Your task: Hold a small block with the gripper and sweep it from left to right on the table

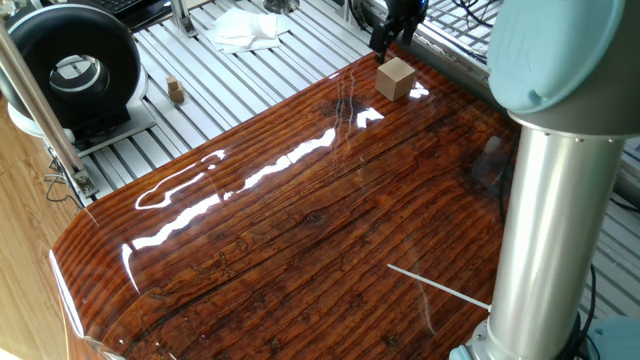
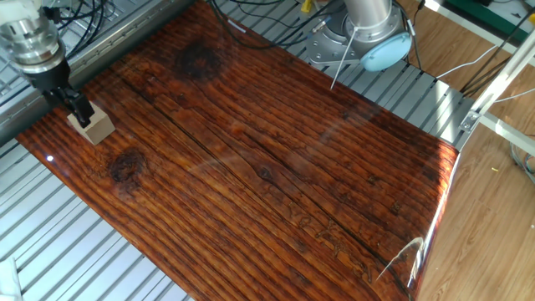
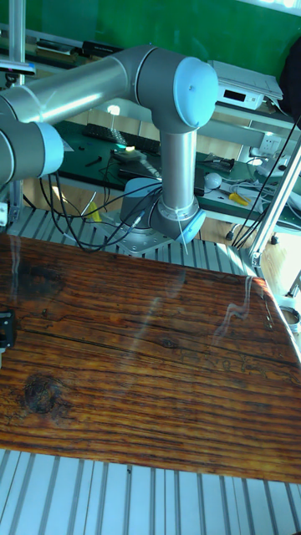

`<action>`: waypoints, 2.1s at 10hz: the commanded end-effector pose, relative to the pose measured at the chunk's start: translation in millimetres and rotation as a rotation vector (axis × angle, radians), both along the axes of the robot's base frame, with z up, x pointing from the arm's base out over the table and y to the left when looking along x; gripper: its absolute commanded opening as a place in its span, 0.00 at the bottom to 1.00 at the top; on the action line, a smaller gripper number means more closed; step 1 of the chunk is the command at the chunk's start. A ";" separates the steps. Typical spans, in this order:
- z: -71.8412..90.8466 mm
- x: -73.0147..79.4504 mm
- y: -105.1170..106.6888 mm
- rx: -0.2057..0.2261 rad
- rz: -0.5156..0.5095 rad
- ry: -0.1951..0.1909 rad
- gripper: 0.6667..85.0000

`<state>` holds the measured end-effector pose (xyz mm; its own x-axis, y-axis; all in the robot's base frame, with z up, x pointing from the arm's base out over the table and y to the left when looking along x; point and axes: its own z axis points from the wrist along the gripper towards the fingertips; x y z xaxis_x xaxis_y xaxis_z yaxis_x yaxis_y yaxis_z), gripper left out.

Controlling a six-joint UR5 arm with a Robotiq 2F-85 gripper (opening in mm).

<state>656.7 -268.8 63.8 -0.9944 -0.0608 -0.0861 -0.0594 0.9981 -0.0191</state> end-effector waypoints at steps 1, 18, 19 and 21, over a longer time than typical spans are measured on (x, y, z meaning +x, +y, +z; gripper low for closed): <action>-18.7 5.3 6.1 0.044 -0.033 -0.006 0.96; -36.7 -21.4 9.8 0.033 -0.002 0.039 0.89; -36.7 -22.2 9.7 0.033 -0.002 0.042 0.89; -37.2 -25.3 9.2 0.032 -0.002 0.053 0.87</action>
<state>633.5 -260.2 26.0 -0.9973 -0.0625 -0.0398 -0.0629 0.9980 0.0073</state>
